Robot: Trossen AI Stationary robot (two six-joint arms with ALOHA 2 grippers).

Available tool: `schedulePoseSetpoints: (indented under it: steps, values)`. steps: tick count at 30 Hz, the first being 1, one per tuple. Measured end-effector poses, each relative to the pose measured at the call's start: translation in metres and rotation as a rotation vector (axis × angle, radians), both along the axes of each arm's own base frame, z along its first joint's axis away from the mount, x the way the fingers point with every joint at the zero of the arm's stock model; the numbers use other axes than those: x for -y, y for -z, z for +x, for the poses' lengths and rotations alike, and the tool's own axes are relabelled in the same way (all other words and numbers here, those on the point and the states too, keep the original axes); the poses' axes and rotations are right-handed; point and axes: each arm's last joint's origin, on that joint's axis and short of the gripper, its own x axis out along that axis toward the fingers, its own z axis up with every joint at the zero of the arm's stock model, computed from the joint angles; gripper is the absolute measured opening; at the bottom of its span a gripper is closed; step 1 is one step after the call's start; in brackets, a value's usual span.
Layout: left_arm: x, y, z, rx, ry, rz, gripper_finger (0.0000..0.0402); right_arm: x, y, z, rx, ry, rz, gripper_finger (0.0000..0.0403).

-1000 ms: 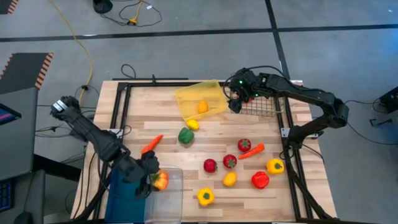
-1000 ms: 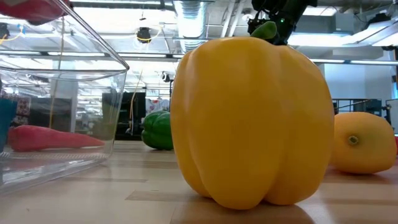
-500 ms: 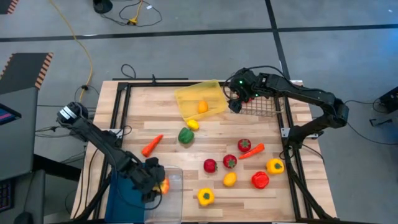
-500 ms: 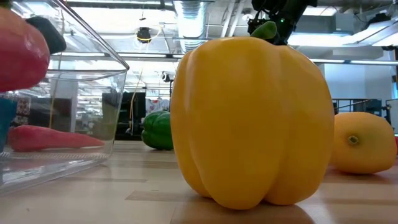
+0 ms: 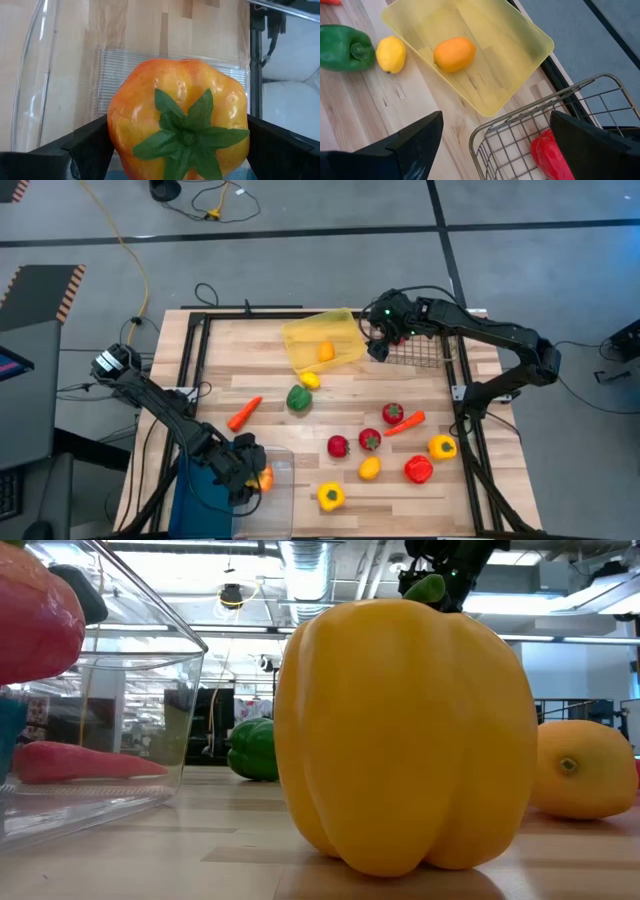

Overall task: Sort produce into baskets
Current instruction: Put the left orange tomato into the transparent bin, then put the top right red tomato into the transparent bin

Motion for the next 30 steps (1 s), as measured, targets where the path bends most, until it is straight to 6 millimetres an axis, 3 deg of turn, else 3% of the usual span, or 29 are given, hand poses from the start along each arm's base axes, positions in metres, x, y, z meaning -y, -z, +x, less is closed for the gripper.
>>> schedulePoseSetpoints:
  steps: [6,18,24,30]
  values:
    - [-0.001,0.000,0.001,0.000,-0.011,-0.001,0.0396,0.000,0.000,0.000,0.000,0.000,0.000,0.0395]
    - [0.000,-0.003,0.002,-0.028,0.014,-0.042,0.0399,0.000,0.000,0.000,0.000,0.000,0.000,0.0395]
    - [-0.009,-0.030,0.009,0.045,0.031,-0.097,0.0399,0.000,0.000,0.000,-0.006,-0.001,0.003,0.0395]
    - [-0.033,-0.069,0.010,0.192,0.033,-0.118,0.0399,-0.005,0.003,-0.002,-0.039,-0.013,0.018,0.0395]
